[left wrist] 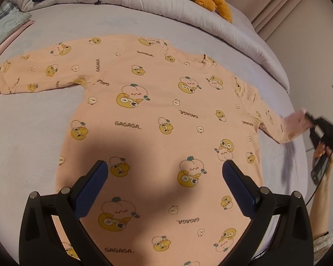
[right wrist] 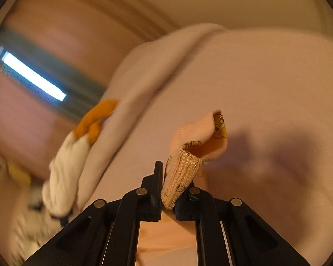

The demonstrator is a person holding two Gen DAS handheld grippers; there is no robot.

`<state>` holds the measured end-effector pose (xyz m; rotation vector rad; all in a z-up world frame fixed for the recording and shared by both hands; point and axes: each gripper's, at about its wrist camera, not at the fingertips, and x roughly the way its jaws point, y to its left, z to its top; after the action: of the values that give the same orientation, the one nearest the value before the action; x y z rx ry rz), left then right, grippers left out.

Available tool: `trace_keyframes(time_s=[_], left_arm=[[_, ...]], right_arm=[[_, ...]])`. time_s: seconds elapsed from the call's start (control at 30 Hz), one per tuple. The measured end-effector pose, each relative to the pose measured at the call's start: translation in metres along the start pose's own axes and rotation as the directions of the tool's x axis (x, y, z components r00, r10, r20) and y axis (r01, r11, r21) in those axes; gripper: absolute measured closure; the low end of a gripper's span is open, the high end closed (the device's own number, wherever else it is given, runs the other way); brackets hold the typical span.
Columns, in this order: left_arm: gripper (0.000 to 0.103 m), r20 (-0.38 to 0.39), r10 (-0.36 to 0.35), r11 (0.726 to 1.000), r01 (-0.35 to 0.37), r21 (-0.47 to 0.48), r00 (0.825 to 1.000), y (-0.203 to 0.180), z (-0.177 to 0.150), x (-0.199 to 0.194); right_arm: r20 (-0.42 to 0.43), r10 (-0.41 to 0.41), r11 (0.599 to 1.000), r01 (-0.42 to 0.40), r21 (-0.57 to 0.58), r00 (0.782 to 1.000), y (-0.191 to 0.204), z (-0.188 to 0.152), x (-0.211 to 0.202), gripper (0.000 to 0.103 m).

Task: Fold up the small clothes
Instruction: 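Grasp the cuff of the pink shirt's sleeve with the right gripper, then lift the sleeve and fold it across the shirt body with the right gripper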

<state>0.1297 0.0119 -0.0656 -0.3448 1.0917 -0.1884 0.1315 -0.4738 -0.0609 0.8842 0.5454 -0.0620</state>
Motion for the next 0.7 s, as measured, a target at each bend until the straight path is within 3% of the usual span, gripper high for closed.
trace_keyframes(time_s=[0.17,0.33,0.53,0.7], left_arm=[[0.000,0.037,-0.005,1.000,0.007,-0.031,0.999,0.022,-0.007,-0.022],[0.000,0.071,0.000,0.996,0.006,-0.086,0.997,0.054,-0.017,-0.044],[0.000,0.093,0.029,0.984,-0.012,-0.175,0.995,0.099,-0.024,-0.060],[0.000,0.102,0.052,0.974,-0.029,-0.223,0.993,0.123,-0.026,-0.065]], right_arm=[[-0.050,0.080,0.971,-0.089,-0.220,0.996,0.121,-0.019,0.004,0.093],[-0.108,0.106,0.880,-0.144,-0.453,0.988,0.235,-0.072,0.022,0.093],[-0.197,0.002,0.671,-0.148,-0.726,0.980,0.326,-0.188,0.083,0.093],[-0.221,-0.113,0.495,-0.138,-0.858,0.969,0.349,-0.277,0.129,0.093]])
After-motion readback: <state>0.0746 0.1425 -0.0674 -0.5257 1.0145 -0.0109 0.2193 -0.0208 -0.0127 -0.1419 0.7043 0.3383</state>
